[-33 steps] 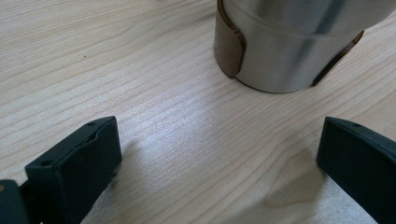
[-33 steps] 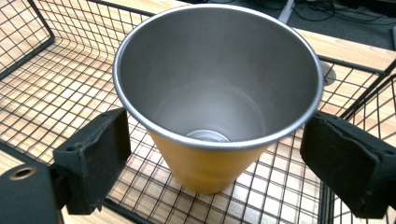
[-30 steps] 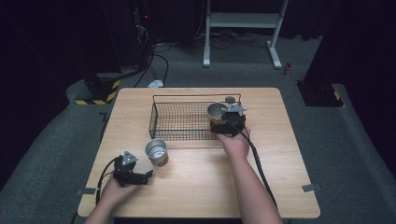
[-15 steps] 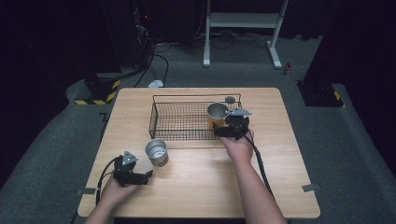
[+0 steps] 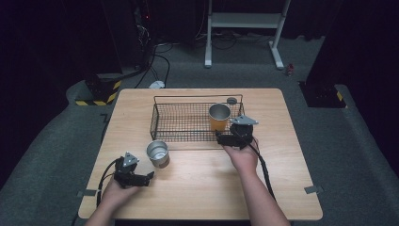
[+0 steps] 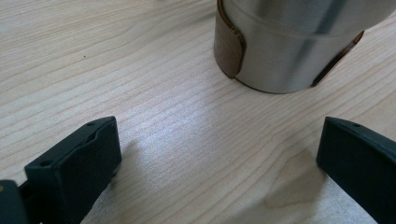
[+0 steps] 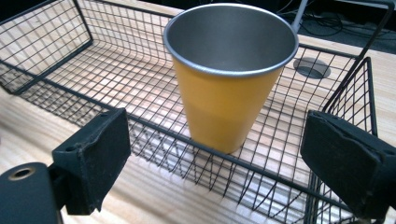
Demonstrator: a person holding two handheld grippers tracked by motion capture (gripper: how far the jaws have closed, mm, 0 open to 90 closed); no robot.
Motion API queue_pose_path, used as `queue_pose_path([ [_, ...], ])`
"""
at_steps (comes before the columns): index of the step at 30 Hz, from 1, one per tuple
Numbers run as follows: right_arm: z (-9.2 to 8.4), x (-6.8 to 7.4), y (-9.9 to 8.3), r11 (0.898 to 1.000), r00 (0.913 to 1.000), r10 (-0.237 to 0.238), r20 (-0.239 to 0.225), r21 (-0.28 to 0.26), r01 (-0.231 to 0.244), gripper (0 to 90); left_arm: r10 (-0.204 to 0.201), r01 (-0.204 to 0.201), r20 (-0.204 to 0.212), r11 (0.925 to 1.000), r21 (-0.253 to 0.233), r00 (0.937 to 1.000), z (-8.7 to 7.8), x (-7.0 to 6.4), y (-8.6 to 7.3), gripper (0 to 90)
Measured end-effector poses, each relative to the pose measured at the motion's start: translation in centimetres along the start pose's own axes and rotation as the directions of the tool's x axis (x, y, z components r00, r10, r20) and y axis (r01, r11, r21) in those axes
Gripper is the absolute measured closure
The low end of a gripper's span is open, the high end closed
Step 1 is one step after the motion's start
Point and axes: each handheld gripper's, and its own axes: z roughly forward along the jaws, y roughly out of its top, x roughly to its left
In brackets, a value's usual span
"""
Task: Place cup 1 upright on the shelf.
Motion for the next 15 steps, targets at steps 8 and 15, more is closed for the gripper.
queue_pose_path([
  [8,-1.6,0.5,-1.0,1.0,0.9996,-0.005,-0.026,-0.016,0.005,8.6,0.0,0.0,0.001,1.0,0.0,1.0,0.0,0.0,0.0,0.2],
  [15,-3.1,0.7,-2.2,1.0,0.9995,-0.007,-0.031,-0.024,0.007,8.7,-0.001,0.001,0.001,1.0,0.0,1.0,0.0,0.0,0.0,0.1],
])
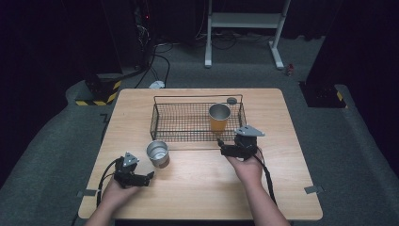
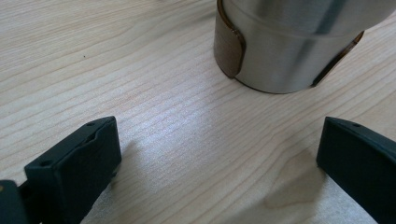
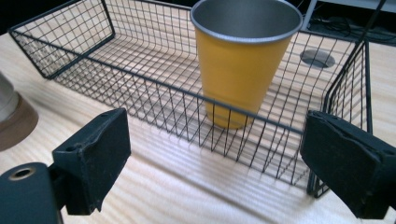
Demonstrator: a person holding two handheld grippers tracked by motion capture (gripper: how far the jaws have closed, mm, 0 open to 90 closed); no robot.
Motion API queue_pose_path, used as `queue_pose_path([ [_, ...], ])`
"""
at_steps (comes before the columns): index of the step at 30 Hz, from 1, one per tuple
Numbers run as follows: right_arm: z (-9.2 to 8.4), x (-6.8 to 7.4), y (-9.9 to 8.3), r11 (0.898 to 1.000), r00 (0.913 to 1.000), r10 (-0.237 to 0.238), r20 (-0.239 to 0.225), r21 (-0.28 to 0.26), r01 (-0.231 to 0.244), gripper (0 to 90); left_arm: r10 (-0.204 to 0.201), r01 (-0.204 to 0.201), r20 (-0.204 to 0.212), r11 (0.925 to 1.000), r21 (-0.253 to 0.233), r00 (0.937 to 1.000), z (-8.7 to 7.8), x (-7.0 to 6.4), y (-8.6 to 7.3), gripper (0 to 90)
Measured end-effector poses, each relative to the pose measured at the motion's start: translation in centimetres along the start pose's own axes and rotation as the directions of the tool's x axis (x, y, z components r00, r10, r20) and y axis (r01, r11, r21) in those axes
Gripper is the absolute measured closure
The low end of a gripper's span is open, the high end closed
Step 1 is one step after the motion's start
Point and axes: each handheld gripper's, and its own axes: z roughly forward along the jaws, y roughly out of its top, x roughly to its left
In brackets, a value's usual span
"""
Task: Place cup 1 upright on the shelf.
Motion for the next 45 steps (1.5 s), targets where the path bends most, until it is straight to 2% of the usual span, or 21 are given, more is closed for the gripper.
queue_pose_path([
  [9,-1.8,0.1,-2.0,1.0,1.0,-0.004,0.007,-0.005,0.004,8.7,0.0,0.0,0.0,1.0,0.0,1.0,0.0,0.0,0.0,0.1],
  [15,-2.7,0.1,-3.8,1.0,0.9998,-0.005,0.022,0.01,0.005,8.7,0.0,0.0,-0.001,1.0,-0.001,1.0,0.0,0.0,0.0,0.1],
  [23,-3.6,0.4,-7.2,0.998,0.9994,-0.007,0.035,0.066,0.004,8.8,0.0,0.0,-0.002,1.0,-0.001,1.0,0.0,0.0,0.0,0.2],
  [28,-3.8,0.7,-8.7,0.994,0.9992,-0.018,0.036,0.104,0.014,8.8,-0.001,0.001,-0.002,1.0,-0.001,1.0,0.0,0.0,0.0,0.2],
  [33,-4.0,0.9,-9.6,0.99,0.9988,-0.034,0.036,0.141,0.028,8.7,-0.001,0.001,-0.002,1.0,-0.001,1.0,0.0,0.0,0.0,0.2],
  [38,-4.0,1.2,-10.4,0.984,0.9991,-0.027,0.033,0.177,0.021,8.6,-0.003,0.003,-0.006,1.0,0.005,1.0,0.0,0.0,0.0,0.0],
  [45,-4.3,1.4,-10.7,0.982,0.998,-0.047,0.042,0.185,0.038,8.7,-0.002,0.002,-0.005,1.0,0.008,1.0,0.0,0.0,0.1,0.0],
])
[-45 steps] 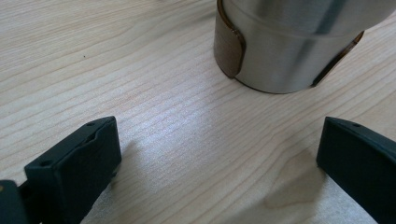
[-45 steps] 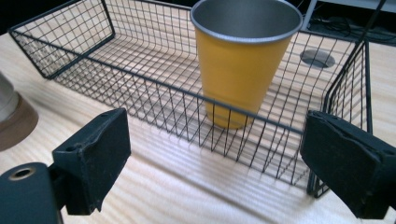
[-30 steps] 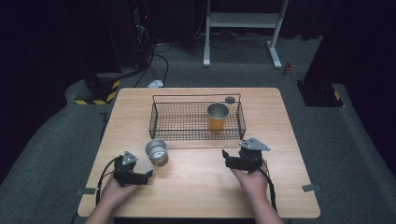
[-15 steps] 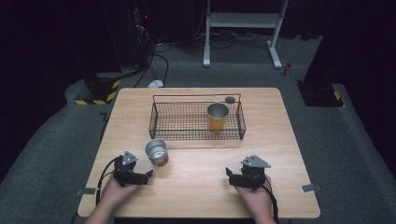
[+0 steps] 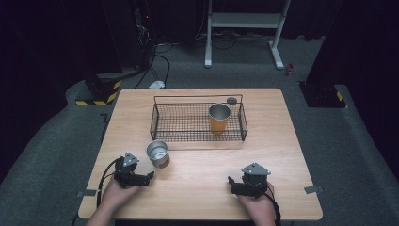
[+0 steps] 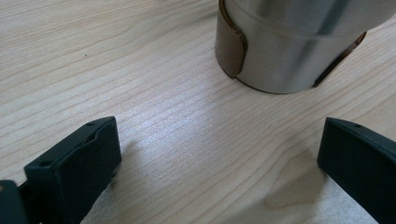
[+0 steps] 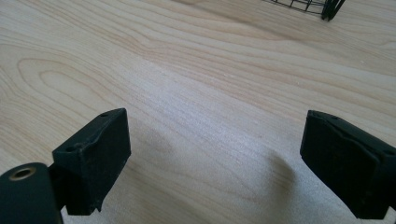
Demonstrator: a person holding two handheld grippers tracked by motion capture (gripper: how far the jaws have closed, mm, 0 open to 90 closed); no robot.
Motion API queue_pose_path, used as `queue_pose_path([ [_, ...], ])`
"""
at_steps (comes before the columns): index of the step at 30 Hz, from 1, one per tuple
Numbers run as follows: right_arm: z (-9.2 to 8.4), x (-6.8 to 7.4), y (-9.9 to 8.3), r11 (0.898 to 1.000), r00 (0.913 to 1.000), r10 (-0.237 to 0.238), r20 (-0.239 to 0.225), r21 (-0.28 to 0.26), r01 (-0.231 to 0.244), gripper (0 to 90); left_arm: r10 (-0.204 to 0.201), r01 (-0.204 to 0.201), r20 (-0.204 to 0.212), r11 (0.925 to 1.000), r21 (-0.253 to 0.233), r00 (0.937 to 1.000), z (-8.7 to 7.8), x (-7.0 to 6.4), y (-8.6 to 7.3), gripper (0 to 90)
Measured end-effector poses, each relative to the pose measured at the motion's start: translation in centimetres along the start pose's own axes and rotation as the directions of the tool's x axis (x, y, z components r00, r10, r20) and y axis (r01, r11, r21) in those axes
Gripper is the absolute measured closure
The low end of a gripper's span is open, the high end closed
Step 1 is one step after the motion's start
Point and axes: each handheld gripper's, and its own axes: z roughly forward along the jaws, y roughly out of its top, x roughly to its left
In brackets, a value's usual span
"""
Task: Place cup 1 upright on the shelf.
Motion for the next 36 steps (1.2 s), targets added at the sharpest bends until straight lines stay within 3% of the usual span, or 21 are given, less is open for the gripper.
queue_pose_path([
  [3,0.0,0.0,-0.1,1.0,0.9998,0.02,-0.002,0.004,-0.02,8.7,0.0,0.0,-0.002,1.0,0.005,1.0,0.0,0.0,0.0,0.0],
  [11,0.3,0.0,0.1,0.999,0.9999,0.017,-0.001,0.034,-0.017,8.9,-0.004,0.004,0.0,0.9999,0.016,1.0,-0.2,0.1,0.1,0.0],
  [17,0.4,0.1,0.1,0.999,1.0,0.007,0.006,0.051,-0.008,9.4,-0.003,0.003,0.012,0.9999,-0.011,0.9999,-0.6,0.2,0.3,0.0],
  [25,0.5,0.1,0.2,0.998,0.9999,0.009,-0.014,0.069,-0.008,9.1,0.03,-0.029,0.018,0.9985,-0.047,0.9994,-1.3,-0.5,0.9,0.0],
  [29,0.6,0.1,0.2,0.998,0.9997,0.004,-0.024,0.07,-0.003,9.0,0.007,-0.003,0.054,0.9981,-0.061,0.9985,-1.5,-0.7,1.1,0.0],
  [36,0.6,0.1,0.2,0.997,0.9996,0.003,-0.027,0.073,-0.001,8.6,0.038,-0.032,0.063,0.995,-0.095,0.9973,-1.7,-1.3,1.2,0.1],
])
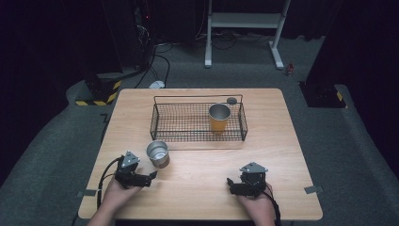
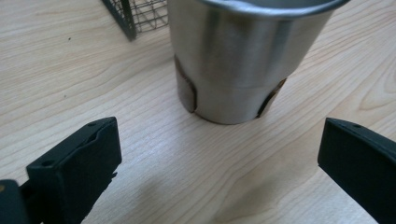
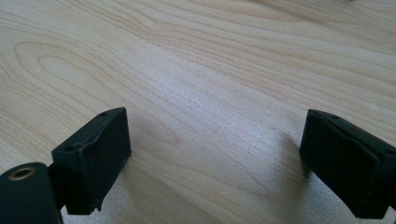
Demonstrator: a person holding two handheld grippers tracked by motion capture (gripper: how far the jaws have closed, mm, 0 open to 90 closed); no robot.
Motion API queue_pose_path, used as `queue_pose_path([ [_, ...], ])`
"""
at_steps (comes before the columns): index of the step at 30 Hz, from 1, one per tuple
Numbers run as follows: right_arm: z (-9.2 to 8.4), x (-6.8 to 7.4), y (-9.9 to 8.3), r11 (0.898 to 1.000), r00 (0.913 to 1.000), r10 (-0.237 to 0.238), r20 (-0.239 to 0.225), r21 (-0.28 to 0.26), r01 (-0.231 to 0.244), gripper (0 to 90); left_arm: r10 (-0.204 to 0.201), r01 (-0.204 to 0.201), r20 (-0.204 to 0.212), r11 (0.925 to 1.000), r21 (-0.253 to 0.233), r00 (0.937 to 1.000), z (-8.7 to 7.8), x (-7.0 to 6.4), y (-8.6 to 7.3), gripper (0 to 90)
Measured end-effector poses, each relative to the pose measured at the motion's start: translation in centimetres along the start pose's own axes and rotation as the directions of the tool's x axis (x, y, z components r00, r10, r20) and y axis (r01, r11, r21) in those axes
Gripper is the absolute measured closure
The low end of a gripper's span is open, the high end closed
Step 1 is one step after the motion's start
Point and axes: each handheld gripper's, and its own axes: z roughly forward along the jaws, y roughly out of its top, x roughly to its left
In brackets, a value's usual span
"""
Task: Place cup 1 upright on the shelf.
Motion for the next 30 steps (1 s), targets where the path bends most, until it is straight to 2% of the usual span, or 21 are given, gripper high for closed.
queue_pose_path([
  [2,0.0,0.0,0.0,1.0,1.0,0.0,0.0,0.0,0.0,8.6,0.014,-0.014,-0.011,0.9998,-0.017,0.9998,-0.1,-0.3,0.1,0.4],
  [7,0.0,0.0,0.0,1.0,1.0,0.0,0.0,0.0,0.0,8.6,0.045,-0.045,-0.007,0.9978,-0.05,0.999,-0.3,-0.6,0.4,3.6],
  [11,0.0,0.0,0.0,1.0,1.0,0.001,0.0,0.0,-0.001,8.5,0.031,-0.031,-0.006,0.9968,-0.074,0.9995,-0.3,-0.7,0.6,3.7],
  [19,0.1,0.1,0.0,1.0,1.0,0.002,0.001,-0.001,-0.002,8.3,0.011,-0.011,0.002,0.9965,-0.083,0.9999,-0.4,-0.8,1.4,2.7],
  [23,0.1,0.1,0.0,1.0,1.0,0.002,0.001,-0.001,-0.002,8.3,-0.014,0.016,0.029,0.9968,-0.079,0.9995,-0.2,-0.7,1.7,1.4],
  [26,0.1,0.1,0.0,1.0,1.0,0.002,0.001,-0.001,-0.002,8.3,0.004,-0.001,0.03,0.9966,-0.083,0.9995,0.0,-0.6,1.9,0.5],
  [28,0.1,0.1,0.0,1.0,1.0,0.002,0.001,-0.001,-0.002,8.3,-0.012,0.017,0.045,0.9952,-0.097,0.9989,0.1,-0.7,2.0,0.6],
  [30,0.1,0.1,0.0,1.0,1.0,0.002,0.001,-0.001,-0.002,8.3,-0.011,0.014,0.029,0.9937,-0.111,0.9995,0.3,-0.7,2.1,0.6],
])
